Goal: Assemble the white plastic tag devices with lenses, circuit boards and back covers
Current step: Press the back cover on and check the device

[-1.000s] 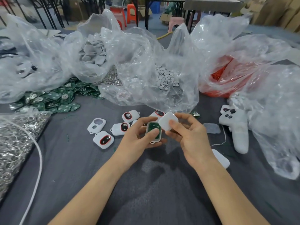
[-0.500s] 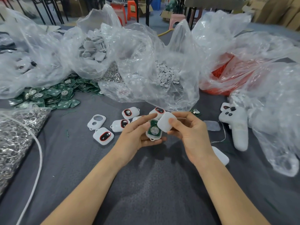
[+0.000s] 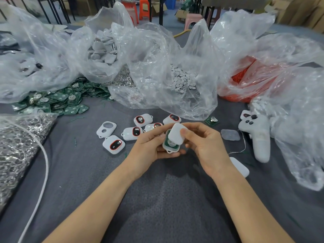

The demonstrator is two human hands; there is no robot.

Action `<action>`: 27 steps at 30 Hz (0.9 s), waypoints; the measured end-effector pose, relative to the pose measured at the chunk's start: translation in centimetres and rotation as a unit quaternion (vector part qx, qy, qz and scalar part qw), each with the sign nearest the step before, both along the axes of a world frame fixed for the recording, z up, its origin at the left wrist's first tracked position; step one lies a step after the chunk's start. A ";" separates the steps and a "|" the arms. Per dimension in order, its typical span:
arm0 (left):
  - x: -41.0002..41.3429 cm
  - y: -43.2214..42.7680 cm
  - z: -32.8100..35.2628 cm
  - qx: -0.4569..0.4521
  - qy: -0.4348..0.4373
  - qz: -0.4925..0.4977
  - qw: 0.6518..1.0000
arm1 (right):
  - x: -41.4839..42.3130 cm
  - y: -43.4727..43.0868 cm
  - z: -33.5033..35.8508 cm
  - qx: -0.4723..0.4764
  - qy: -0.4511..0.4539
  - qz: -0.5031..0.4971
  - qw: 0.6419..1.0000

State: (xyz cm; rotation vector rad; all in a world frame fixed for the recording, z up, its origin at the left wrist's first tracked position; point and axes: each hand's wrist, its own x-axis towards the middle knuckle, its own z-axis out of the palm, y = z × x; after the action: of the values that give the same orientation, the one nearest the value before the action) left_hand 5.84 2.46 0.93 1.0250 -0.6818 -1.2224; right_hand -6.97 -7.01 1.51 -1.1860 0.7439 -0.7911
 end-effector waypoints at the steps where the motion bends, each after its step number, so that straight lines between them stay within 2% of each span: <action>1: 0.0 0.0 0.0 0.002 0.007 0.004 1.000 | 0.1 0.2 -0.1 -0.017 0.017 0.009 1.000; 3: 0.0 0.0 0.0 0.003 0.012 0.009 1.000 | 0.2 0.5 -0.2 -0.054 0.052 0.020 0.997; 5: 0.0 0.0 -0.1 -0.002 -0.018 -0.001 1.000 | 0.1 0.6 -0.1 -0.083 0.071 0.021 0.994; 7: -0.1 0.1 -0.1 -0.005 -0.056 -0.008 0.998 | 0.0 0.4 -0.1 -0.091 0.078 0.031 0.992; 13: -0.4 0.1 -0.2 -0.010 -0.088 0.012 0.996 | -0.5 -0.1 0.2 -0.112 0.094 0.043 0.988; 18: -0.3 -0.2 -0.4 -0.011 -0.092 0.068 0.993 | -0.6 -0.5 0.0 -0.109 0.106 0.039 0.988; 27: 0.4 0.0 -0.4 -0.002 -0.166 0.044 0.985 | -0.4 -0.2 -0.2 -0.064 0.084 0.052 0.993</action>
State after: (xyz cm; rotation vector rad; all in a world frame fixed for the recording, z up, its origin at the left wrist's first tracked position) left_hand 6.26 2.48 0.51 1.2580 -0.8851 -0.9814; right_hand -7.42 -7.25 1.34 -1.4081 0.7723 -0.6653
